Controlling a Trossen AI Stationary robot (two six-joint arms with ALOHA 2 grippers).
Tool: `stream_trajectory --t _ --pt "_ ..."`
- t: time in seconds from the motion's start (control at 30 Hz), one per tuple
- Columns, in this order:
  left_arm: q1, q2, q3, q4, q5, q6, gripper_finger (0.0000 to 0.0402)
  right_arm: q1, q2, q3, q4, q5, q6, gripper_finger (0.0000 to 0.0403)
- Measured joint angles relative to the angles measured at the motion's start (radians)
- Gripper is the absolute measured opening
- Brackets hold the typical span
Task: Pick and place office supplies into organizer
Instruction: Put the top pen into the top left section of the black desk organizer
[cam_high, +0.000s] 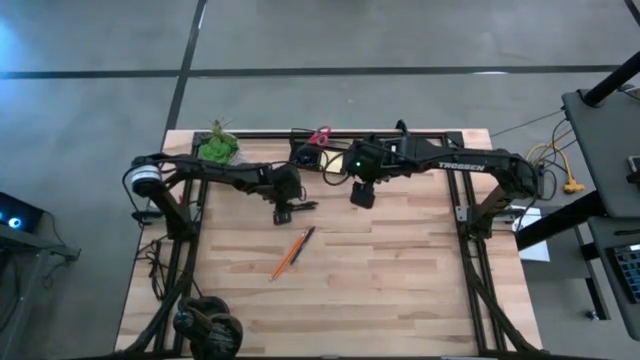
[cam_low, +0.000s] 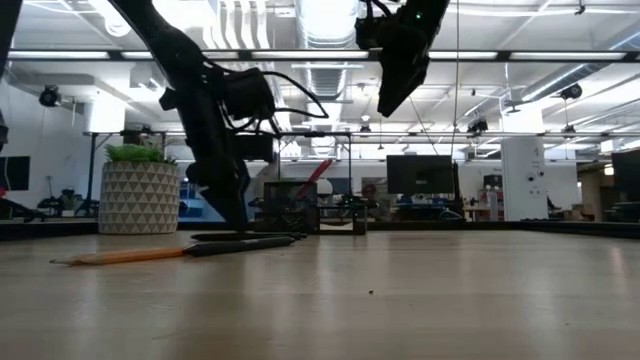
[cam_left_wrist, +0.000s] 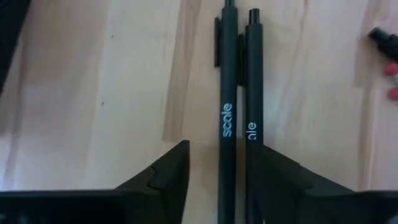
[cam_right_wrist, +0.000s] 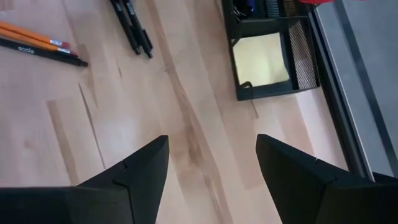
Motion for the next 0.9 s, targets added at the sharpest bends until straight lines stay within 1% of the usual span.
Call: stream_trajectory --t 0.13,0.23,0.33,0.53,0.67,0.77,0.83,0.9 --pt "0.000 0.025 -0.001 0.014 0.039 0.001 0.0097 0.000 0.000 0.000 0.006 0.000 0.000 0.0237" --pt "0.001 0.039 0.001 0.016 0.044 0.002 0.0070 0.000 0.000 0.000 0.010 0.000 -0.004 0.0237" --pt "0.006 0.061 0.000 0.018 0.056 0.002 0.0051 0.000 0.000 0.000 0.012 0.000 -0.003 0.0237" --pt "0.012 0.099 0.014 0.014 0.123 -0.007 0.0012 -0.001 0.000 0.000 0.012 0.001 -0.004 0.0237" --pt "0.011 0.079 0.037 0.032 0.161 -0.013 0.0010 -0.001 0.000 0.000 0.015 0.003 -0.003 0.0237" --pt "0.019 0.058 0.047 0.080 0.173 -0.079 0.0010 -0.001 0.000 0.000 0.028 0.014 0.015 0.0237" --pt "0.020 0.015 0.052 0.114 0.169 -0.133 0.0009 -0.001 -0.004 0.000 0.040 0.047 0.050 0.0235" --pt "0.020 -0.047 0.061 0.183 0.150 -0.179 0.0009 -0.001 -0.015 0.000 0.044 0.091 0.071 0.0233"
